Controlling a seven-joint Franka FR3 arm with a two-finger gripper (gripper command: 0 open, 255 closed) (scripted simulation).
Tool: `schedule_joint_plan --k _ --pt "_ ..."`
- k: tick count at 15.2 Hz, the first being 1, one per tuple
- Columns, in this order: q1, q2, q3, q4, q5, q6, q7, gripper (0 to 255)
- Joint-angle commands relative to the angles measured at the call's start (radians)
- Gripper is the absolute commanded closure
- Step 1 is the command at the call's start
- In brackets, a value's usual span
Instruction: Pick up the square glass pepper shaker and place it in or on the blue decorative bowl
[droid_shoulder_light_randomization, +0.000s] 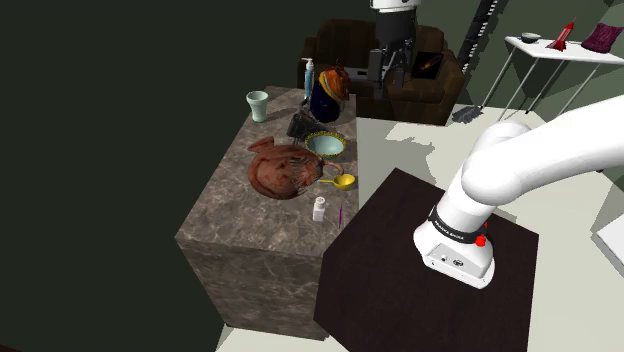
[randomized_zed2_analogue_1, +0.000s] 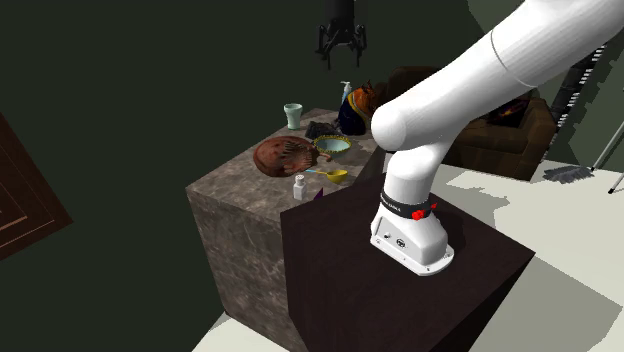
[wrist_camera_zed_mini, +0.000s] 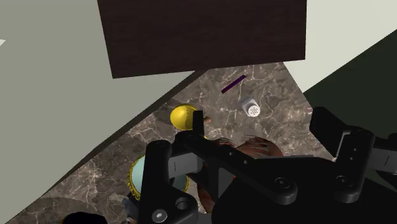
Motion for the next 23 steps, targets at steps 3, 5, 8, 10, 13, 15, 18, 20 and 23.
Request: schedule_joint_plan --k 3,5,8,10,13,15,18,20,23 --pt "0.007 0.018 0.013 -0.051 0.006 0.07 0.002 0" --pt "0.014 0.043 0.027 -0.097 0.012 0.142 0.003 0" --pt "0.025 0.093 0.047 -0.157 0.02 0.254 0.007 0" --pt "0.032 0.135 0.061 -0.19 0.025 0.33 0.009 0" --pt "0.041 0.212 0.083 -0.23 0.03 0.448 0.015 0" --pt "0.046 0.272 0.098 -0.248 0.032 0.528 0.019 0" --pt "0.051 0.375 0.121 -0.265 0.029 0.647 0.029 0" --pt "0.053 0.451 0.136 -0.267 0.022 0.727 0.038 0" --pt "0.054 0.573 0.157 -0.26 0.001 0.841 0.059 0"
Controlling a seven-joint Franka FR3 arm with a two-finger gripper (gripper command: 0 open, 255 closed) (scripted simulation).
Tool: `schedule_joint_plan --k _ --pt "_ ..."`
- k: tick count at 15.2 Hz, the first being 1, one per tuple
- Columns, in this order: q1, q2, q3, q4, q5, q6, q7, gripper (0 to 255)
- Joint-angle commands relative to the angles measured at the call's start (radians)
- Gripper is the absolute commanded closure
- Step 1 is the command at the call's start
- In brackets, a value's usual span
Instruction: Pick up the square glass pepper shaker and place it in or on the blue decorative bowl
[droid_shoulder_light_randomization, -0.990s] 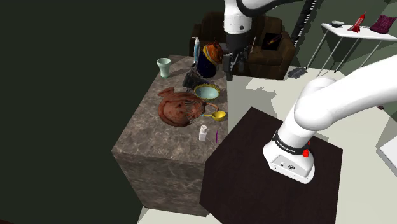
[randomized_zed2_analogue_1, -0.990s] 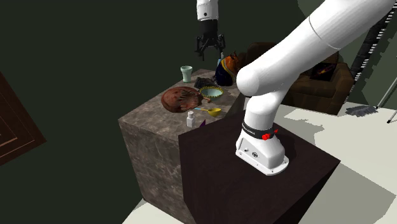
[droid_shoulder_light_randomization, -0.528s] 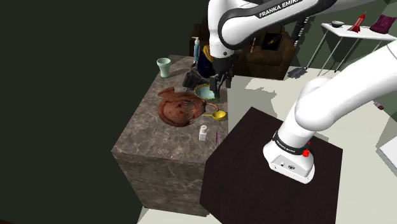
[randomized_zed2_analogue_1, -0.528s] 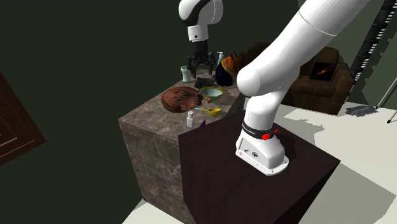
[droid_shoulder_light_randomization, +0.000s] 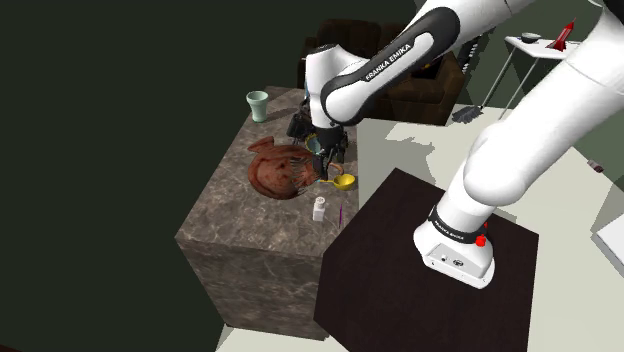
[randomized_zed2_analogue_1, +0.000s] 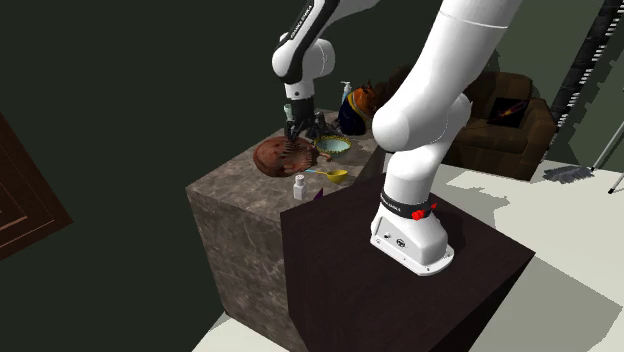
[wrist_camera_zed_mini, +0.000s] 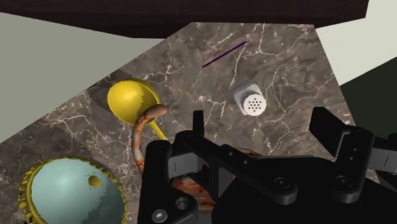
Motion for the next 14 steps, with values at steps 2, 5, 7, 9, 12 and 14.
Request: schedule_joint_plan --k 2,5,7,9,12,14 --pt "0.0 0.135 0.02 0.021 -0.031 0.115 0.029 0" --pt "0.002 0.269 0.03 0.053 -0.081 0.215 0.068 0" --pt "0.008 0.36 0.029 0.081 -0.125 0.274 0.1 0" --pt "0.021 0.451 0.02 0.116 -0.172 0.326 0.134 0" --pt "0.032 0.507 0.006 0.127 -0.201 0.37 0.154 0" --pt "0.037 0.535 -0.003 0.126 -0.215 0.397 0.165 0"
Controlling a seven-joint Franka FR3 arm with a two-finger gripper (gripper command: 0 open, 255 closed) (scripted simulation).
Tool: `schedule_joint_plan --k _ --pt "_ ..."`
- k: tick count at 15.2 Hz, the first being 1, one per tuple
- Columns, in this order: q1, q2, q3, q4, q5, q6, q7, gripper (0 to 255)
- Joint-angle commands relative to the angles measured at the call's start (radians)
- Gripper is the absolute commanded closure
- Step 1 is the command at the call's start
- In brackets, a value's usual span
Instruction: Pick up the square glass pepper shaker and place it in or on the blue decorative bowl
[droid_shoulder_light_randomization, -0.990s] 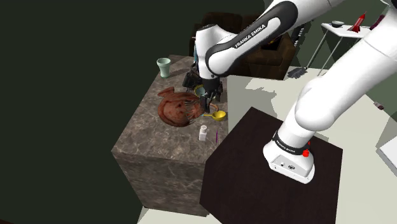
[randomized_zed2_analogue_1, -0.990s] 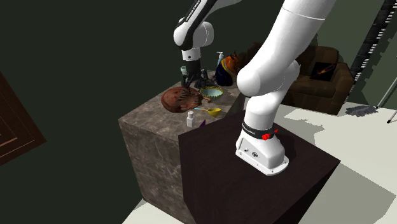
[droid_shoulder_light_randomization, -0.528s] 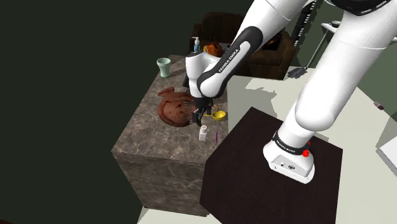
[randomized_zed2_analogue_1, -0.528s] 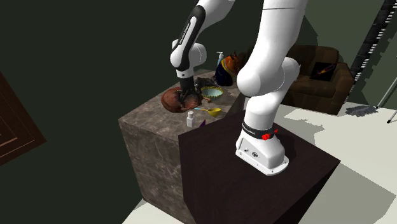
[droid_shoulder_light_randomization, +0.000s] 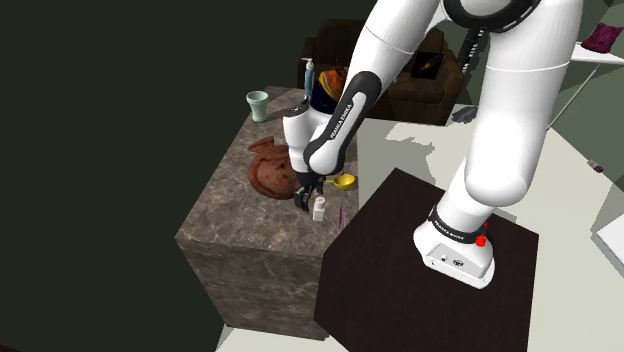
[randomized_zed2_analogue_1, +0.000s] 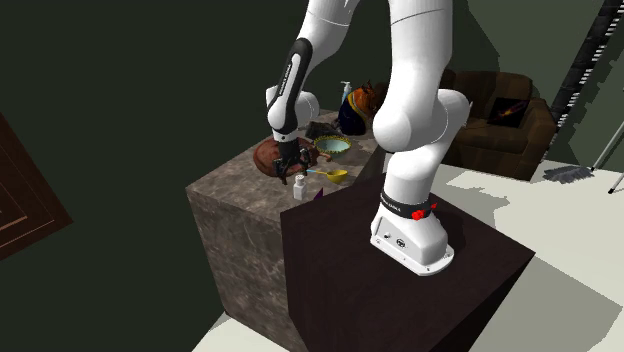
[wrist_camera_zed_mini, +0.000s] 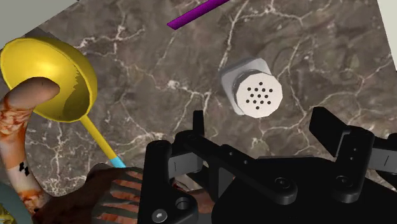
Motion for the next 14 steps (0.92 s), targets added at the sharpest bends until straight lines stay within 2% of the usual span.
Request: schedule_joint_plan --k 1,4,11,12,14 --pt "0.005 0.03 -0.01 0.0 -0.017 0.031 0.011 0" --pt "0.013 0.067 -0.023 0.001 -0.036 0.066 0.025 0" --pt "0.014 0.067 -0.023 0.001 -0.035 0.066 0.025 0" --pt "0.014 0.067 -0.023 0.001 -0.035 0.066 0.025 255" --pt "0.014 0.067 -0.023 0.001 -0.035 0.066 0.025 255"
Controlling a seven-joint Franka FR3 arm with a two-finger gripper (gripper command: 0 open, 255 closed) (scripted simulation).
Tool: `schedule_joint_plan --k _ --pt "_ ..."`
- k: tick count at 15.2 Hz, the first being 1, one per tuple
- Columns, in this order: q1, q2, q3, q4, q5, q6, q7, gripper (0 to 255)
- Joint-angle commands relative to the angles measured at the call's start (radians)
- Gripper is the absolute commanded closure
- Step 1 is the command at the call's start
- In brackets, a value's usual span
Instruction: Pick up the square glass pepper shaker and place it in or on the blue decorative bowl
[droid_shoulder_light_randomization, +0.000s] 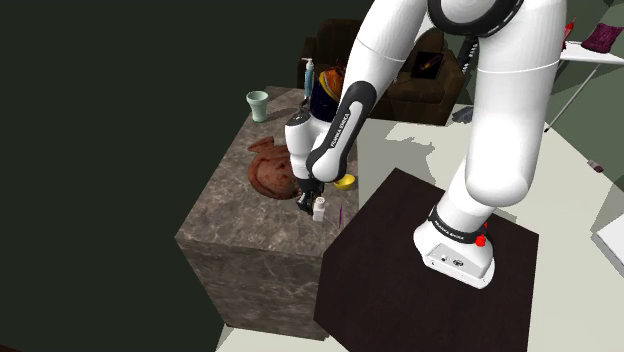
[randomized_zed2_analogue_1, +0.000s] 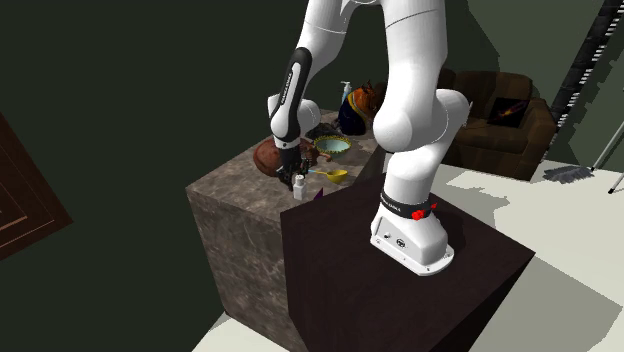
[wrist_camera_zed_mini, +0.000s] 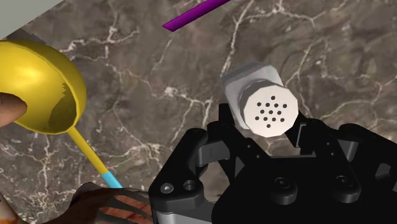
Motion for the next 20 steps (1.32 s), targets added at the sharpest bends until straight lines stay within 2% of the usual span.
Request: schedule_joint_plan --k 1,7,20 --pt "0.0 0.0 0.0 0.0 0.0 0.0 0.0 255" --pt "0.0 0.001 0.0 0.0 0.0 0.0 0.0 255" --pt "-0.034 -0.205 0.055 -0.03 0.101 -0.17 -0.073 255"
